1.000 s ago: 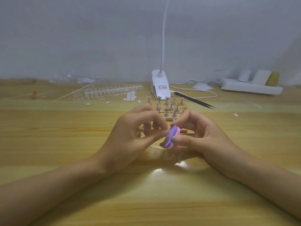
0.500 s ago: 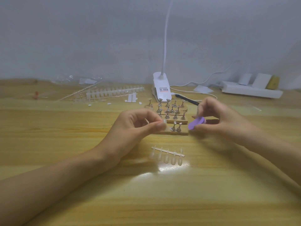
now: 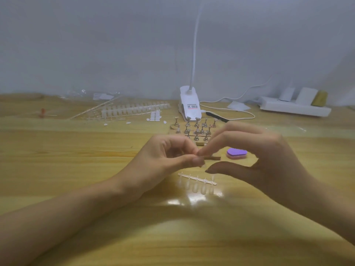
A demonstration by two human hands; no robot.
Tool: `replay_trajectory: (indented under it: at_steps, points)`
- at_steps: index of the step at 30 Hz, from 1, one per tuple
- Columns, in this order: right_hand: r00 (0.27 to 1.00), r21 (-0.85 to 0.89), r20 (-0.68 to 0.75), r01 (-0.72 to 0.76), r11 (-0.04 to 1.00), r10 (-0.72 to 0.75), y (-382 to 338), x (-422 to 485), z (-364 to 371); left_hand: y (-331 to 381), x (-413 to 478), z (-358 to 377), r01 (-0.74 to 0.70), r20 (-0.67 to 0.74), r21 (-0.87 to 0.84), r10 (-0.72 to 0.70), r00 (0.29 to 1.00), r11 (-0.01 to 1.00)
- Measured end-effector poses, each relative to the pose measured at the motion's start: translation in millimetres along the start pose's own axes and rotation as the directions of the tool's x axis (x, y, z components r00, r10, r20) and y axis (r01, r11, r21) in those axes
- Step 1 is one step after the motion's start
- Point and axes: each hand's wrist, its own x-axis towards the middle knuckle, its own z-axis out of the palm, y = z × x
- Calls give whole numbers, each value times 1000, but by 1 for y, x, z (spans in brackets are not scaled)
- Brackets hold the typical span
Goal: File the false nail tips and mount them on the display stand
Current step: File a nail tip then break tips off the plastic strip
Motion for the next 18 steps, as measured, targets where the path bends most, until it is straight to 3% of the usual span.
replay_trajectory:
  at_steps: [7,13,15,17,18]
  points:
    - [990,37,-137,-29,999,34,4,-1,3,14,8,9,7,65,-44,-4,998,999]
    - [971,141,-197,-112,984,139,12,9,-2,22,20,5,-27,-14,31,27,1000,999]
    - [954,216,-223,-152,965,200,19,13,-5,24,25,-3,-117,-20,296,128,992,948]
    - [939,255,-222,-205,945,263,29,15,-7,18,31,-11,-140,40,635,148,988,760]
    - [936,241,-212,-229,943,281,34,14,-5,15,34,-13,-112,64,722,95,993,683]
